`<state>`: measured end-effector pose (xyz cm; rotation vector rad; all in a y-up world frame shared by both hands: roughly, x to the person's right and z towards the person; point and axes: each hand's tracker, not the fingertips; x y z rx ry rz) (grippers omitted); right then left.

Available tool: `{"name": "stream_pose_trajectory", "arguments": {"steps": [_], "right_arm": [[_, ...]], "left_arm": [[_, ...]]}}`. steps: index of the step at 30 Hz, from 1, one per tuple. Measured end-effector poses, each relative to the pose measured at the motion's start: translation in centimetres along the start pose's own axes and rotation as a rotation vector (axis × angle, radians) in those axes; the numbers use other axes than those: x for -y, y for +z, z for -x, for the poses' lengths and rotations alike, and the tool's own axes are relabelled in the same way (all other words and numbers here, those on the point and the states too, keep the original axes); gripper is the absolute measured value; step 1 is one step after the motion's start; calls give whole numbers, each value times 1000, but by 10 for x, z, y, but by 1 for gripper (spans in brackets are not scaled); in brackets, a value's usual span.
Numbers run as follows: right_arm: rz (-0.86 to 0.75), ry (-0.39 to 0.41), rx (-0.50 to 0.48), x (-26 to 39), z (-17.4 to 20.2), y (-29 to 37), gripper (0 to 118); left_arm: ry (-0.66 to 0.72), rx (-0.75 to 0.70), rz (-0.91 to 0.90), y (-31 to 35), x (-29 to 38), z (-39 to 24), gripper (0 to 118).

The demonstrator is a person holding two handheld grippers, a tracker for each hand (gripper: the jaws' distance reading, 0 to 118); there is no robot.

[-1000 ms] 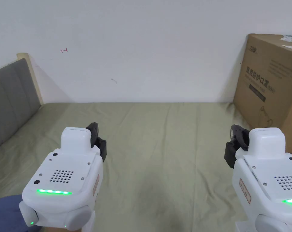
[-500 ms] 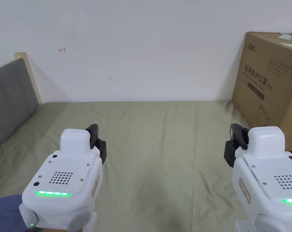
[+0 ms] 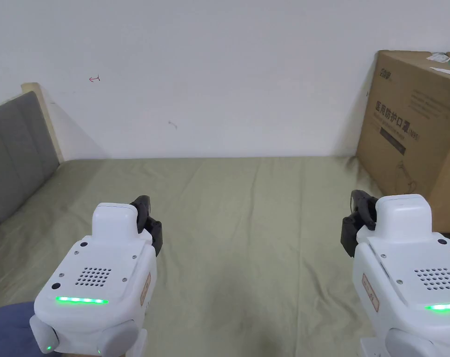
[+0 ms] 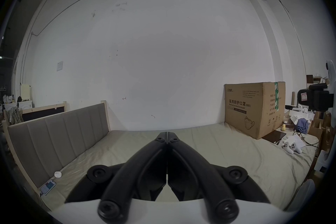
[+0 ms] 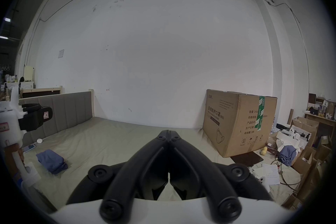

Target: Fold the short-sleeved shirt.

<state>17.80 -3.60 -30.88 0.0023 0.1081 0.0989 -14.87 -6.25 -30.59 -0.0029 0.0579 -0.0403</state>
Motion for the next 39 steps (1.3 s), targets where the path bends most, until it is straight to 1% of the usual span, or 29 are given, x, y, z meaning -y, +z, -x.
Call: {"name": "stream_pose_trajectory", "arguments": {"steps": [39], "right_arm": [[-10, 7, 7, -3, 7, 6, 0]], "left_arm": [[22, -4, -9, 4, -2, 7, 0]]}}
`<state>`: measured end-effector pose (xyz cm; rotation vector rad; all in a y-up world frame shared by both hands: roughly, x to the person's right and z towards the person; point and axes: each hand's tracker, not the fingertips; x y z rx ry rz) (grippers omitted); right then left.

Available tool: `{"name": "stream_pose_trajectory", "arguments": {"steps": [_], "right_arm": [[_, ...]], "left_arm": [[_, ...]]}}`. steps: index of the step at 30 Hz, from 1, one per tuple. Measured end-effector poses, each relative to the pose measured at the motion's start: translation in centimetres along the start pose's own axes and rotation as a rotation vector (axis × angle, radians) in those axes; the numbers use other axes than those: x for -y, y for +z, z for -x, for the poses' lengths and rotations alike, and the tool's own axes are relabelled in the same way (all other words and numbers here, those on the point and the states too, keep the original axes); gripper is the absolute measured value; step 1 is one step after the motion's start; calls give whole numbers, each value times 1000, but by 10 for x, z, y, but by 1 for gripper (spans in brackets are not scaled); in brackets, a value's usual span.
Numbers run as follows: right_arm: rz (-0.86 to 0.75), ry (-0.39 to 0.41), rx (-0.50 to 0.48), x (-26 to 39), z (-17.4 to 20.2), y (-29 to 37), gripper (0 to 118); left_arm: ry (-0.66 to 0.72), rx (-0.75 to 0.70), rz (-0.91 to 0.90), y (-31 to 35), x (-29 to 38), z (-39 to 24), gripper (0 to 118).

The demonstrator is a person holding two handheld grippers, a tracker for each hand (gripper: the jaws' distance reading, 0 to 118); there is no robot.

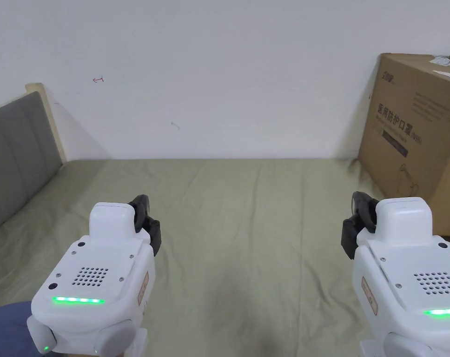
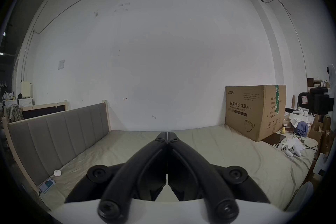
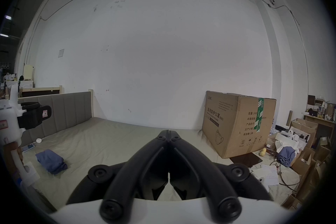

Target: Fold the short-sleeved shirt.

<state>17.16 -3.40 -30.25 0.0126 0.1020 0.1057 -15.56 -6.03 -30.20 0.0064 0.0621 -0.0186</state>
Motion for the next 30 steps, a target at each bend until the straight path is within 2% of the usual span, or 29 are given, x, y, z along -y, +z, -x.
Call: {"name": "stream_pose_trajectory", "arguments": {"steps": [17, 18, 19, 20, 21, 22, 23, 24, 25, 26, 27, 30], "right_arm": [[-1, 1, 0, 0, 1, 0, 0], [-1, 1, 2, 0, 1, 0, 0], [-1, 1, 4, 0, 1, 0, 1], [-2, -1, 7, 1, 1, 0, 12], [0, -2, 7, 1, 0, 0, 24], [0, -4, 8, 1, 0, 0, 31], [1, -5, 11, 2, 0, 0, 31], [6, -5, 12, 2, 0, -1, 63], [10, -7, 11, 3, -1, -1, 88], [10, -9, 12, 4, -1, -2, 104], [5, -13, 15, 5, -1, -2, 113], [0, -17, 17, 5, -1, -1, 116]], "left_arm": [[2, 0, 1, 1, 1, 2, 0], [3, -2, 2, 1, 1, 2, 7], [2, -8, 3, 1, 1, 3, 19], [3, -8, 4, 1, 1, 3, 38], [9, -8, 0, 1, 2, 4, 49], [15, -11, -5, 1, 2, 5, 53], [17, -14, -4, 1, 2, 5, 53], [22, -16, -8, 2, 2, 5, 57], [23, -19, -12, 2, 2, 5, 57], [22, -24, -15, 2, 2, 5, 58], [22, -29, -18, 2, 2, 5, 61], [31, -26, -8, 1, 1, 7, 62]]}}
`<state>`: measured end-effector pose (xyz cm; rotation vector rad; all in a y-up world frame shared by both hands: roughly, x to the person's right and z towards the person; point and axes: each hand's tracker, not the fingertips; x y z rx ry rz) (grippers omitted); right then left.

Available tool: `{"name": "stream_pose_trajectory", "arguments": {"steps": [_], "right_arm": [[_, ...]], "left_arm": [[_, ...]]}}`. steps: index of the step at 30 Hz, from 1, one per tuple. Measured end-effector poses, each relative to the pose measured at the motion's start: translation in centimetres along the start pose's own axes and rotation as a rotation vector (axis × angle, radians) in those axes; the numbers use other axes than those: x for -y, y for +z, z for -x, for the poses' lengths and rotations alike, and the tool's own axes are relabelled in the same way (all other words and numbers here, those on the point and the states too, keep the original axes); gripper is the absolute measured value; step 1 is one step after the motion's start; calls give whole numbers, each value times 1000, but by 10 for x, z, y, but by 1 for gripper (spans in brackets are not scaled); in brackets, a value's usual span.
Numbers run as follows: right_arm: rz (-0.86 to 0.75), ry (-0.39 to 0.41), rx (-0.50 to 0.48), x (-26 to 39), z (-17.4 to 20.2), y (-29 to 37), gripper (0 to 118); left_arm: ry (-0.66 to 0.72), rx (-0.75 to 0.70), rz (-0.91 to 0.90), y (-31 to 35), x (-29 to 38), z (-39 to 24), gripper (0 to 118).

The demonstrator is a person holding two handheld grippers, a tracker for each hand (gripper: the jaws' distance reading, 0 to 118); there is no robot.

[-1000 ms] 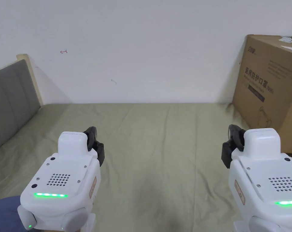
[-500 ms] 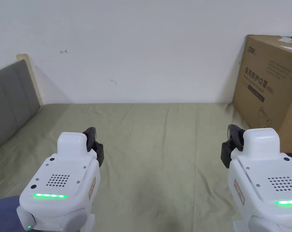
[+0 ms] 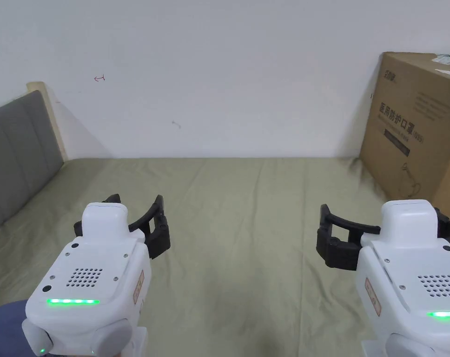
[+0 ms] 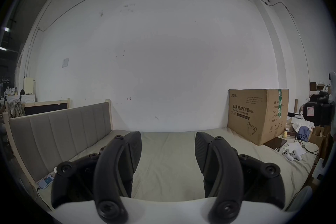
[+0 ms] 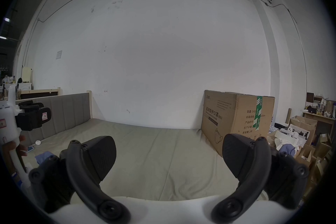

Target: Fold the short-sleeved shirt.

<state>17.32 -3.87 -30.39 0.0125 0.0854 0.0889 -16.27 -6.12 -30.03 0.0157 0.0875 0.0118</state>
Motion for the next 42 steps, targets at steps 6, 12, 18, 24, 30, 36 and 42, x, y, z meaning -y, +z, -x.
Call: {"name": "stream_pose_trajectory", "arguments": {"steps": [6, 12, 18, 24, 30, 36, 42], "right_arm": [[0, -12, 1, 0, -1, 0, 118], [0, -9, -1, 0, 0, 0, 118], [-3, -9, 0, -1, 0, 0, 118], [-9, -12, -1, -1, 0, 0, 118], [-15, -11, -3, -3, 1, 1, 118], [-16, -8, 2, -4, 2, 0, 118], [-14, -7, 3, -3, 2, 0, 118]], "left_arm": [[-11, -6, -3, 0, 1, -2, 62], [-25, -9, -13, 2, 2, -4, 62], [-21, -14, -18, 3, 2, -3, 62], [-34, -13, -21, 5, 0, -3, 62], [-38, -19, -26, 6, 1, -3, 62], [-38, -19, -31, 6, 0, -2, 62], [-28, -18, -29, 6, 0, -2, 62]]}}
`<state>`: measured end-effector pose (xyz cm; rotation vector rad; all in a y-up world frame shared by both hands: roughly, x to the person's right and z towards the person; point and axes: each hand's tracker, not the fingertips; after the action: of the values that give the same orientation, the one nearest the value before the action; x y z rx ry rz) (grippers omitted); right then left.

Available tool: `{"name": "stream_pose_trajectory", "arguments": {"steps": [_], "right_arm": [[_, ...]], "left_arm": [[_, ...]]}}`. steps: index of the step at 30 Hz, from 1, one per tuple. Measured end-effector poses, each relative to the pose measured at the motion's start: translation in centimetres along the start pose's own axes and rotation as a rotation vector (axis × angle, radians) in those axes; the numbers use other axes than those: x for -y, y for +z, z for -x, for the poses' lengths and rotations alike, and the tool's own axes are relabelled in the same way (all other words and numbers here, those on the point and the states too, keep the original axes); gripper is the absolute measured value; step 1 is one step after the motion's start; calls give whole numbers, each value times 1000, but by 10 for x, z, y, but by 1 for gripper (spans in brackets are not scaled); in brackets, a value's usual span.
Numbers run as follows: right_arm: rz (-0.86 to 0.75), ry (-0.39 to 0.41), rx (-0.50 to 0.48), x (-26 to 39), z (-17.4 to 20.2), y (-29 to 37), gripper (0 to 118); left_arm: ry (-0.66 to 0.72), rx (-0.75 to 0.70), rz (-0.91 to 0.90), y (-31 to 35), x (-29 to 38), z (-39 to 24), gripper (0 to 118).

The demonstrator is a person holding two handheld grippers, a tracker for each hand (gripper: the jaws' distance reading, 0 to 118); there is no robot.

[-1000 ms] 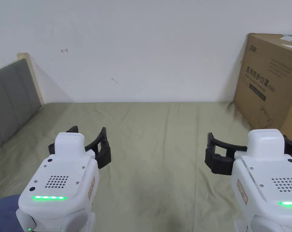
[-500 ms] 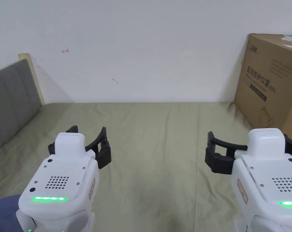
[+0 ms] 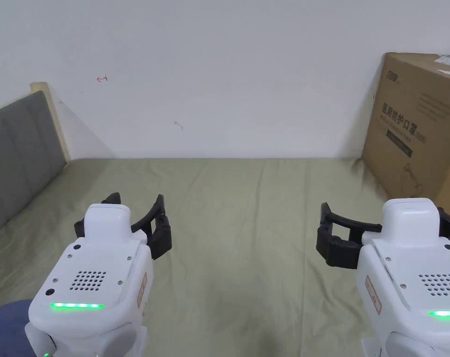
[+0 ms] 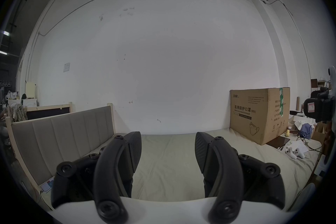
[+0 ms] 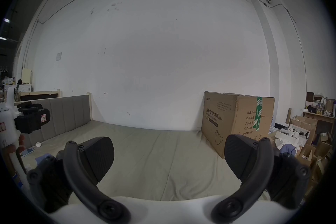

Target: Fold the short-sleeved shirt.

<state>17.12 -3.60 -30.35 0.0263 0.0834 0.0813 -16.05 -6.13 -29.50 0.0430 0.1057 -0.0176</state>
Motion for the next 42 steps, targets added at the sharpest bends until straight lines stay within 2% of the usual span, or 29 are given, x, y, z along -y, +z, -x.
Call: {"name": "stream_pose_trajectory", "arguments": {"steps": [42], "right_arm": [[-1, -6, 10, 1, 0, 2, 118]], "left_arm": [[-9, -14, -4, 3, 1, 3, 62]]}}
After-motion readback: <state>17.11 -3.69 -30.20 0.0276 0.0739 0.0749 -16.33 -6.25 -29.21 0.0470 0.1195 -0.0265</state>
